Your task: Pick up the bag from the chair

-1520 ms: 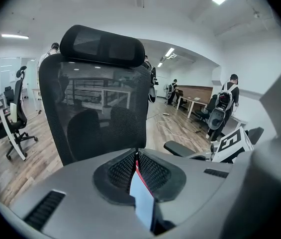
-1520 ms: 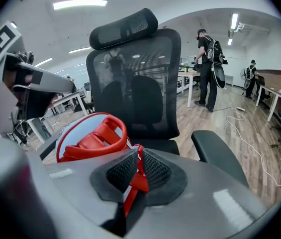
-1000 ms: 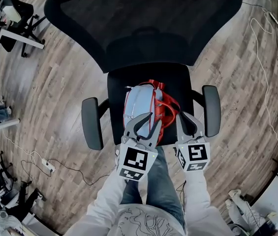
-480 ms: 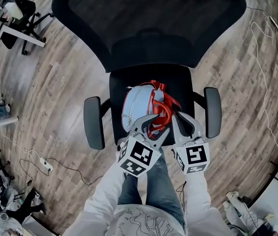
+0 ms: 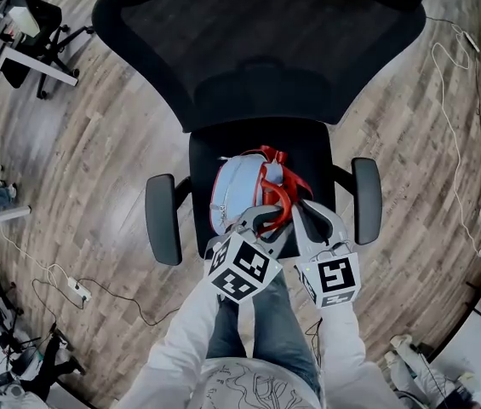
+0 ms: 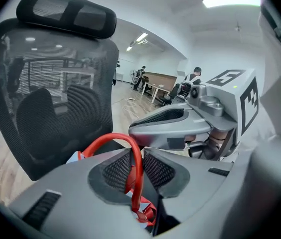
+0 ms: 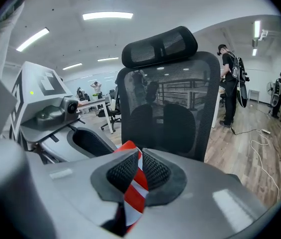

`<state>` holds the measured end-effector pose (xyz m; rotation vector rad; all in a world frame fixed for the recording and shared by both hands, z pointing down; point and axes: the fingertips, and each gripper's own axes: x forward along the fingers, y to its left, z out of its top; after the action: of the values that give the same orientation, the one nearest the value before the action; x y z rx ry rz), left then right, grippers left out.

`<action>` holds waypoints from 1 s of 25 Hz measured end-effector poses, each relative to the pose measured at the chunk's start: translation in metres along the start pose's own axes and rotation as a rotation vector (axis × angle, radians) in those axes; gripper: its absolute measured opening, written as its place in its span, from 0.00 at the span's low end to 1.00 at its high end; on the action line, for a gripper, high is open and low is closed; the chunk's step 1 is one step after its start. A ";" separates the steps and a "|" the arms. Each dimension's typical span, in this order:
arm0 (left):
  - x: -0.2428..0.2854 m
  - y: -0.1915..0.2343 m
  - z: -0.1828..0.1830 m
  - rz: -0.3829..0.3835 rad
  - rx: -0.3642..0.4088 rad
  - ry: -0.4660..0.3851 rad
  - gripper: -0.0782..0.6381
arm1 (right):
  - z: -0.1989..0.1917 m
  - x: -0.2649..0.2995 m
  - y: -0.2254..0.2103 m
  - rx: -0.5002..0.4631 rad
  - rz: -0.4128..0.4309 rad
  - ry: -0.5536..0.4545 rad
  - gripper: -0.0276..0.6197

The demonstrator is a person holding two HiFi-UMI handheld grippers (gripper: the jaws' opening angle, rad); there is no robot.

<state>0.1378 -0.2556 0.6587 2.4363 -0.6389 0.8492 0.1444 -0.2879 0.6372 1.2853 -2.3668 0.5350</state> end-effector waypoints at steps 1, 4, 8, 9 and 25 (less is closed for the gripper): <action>0.000 -0.001 0.001 -0.004 0.000 -0.006 0.20 | 0.001 0.000 0.001 -0.005 0.001 0.002 0.10; -0.002 0.000 0.001 -0.013 -0.022 -0.029 0.19 | 0.003 0.001 0.003 -0.014 0.003 0.003 0.09; -0.006 -0.001 0.004 -0.053 -0.087 -0.079 0.16 | 0.005 -0.002 0.002 -0.010 0.007 -0.005 0.10; -0.007 -0.002 0.005 -0.065 -0.107 -0.094 0.16 | 0.006 -0.004 0.001 -0.007 0.002 -0.010 0.10; -0.068 0.028 0.020 -0.027 -0.165 -0.177 0.16 | 0.030 -0.027 0.003 0.110 -0.121 -0.065 0.10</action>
<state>0.0828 -0.2709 0.6075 2.3801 -0.7090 0.5511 0.1507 -0.2827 0.5973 1.5044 -2.3212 0.6020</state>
